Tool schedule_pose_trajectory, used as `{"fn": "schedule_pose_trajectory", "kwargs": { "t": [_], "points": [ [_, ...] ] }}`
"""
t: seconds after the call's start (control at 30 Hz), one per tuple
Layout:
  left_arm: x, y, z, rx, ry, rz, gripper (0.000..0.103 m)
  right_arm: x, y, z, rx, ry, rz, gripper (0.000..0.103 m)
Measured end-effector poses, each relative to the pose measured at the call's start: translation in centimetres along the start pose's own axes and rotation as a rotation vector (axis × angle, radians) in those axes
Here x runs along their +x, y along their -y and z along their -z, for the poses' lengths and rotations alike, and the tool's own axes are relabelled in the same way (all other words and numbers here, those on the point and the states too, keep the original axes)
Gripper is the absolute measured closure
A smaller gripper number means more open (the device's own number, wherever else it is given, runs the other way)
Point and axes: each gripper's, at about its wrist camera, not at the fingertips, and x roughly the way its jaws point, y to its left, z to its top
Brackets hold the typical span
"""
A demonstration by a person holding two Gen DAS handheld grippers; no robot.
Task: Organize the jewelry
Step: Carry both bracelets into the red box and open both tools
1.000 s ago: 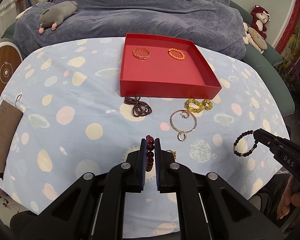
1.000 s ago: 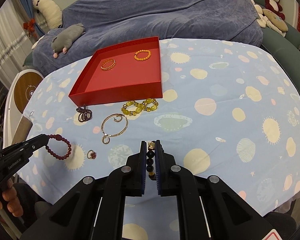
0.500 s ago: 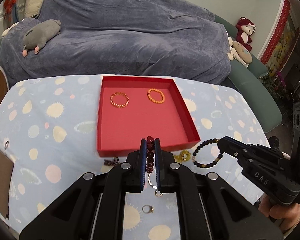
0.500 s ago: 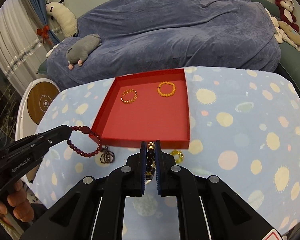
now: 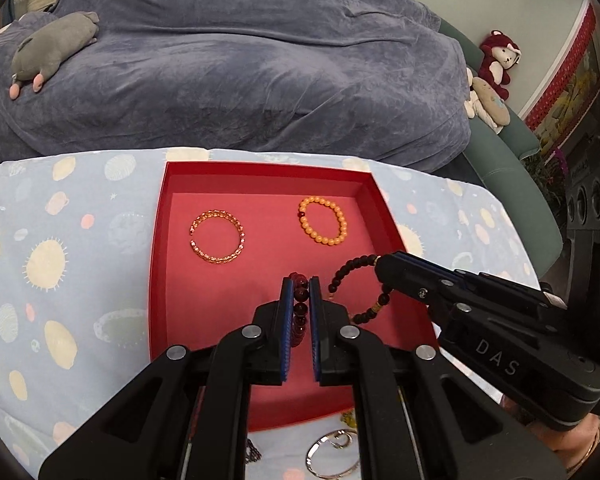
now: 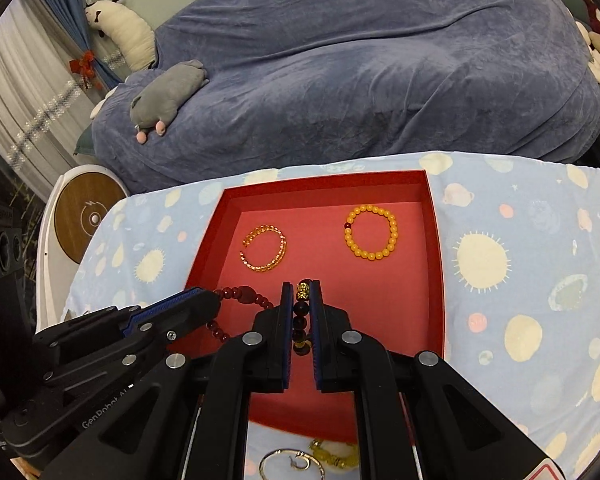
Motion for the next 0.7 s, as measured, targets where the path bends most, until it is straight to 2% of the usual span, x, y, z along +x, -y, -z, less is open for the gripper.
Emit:
{"fn": "schedule_pose_trajectory", "kwargs": {
  "t": [0.2, 0.53, 0.57, 0.63, 0.7],
  "points": [
    [3.8, -2.3, 0.5, 0.019, -0.051, -0.084, 0.095, 3.9, 1.9, -0.5, -0.011, -0.049, 0.061, 0.095],
    [3.8, -3.8, 0.9, 0.040, -0.028, -0.167, 0.095, 5.0, 3.2, -0.4, -0.048, -0.029, 0.166, 0.093],
    [3.7, -3.9, 1.0, 0.035, -0.015, -0.181, 0.093, 4.7, 3.1, -0.4, -0.054, -0.020, 0.182, 0.089],
    [3.1, -4.0, 0.9, 0.022, 0.017, -0.198, 0.070, 3.9, 2.9, -0.4, -0.061, 0.007, 0.200, 0.071],
    [2.2, -4.0, 0.9, 0.009, 0.054, -0.214, 0.058, 2.8, 2.7, -0.3, -0.064, 0.040, 0.200, 0.064]
  ]
}}
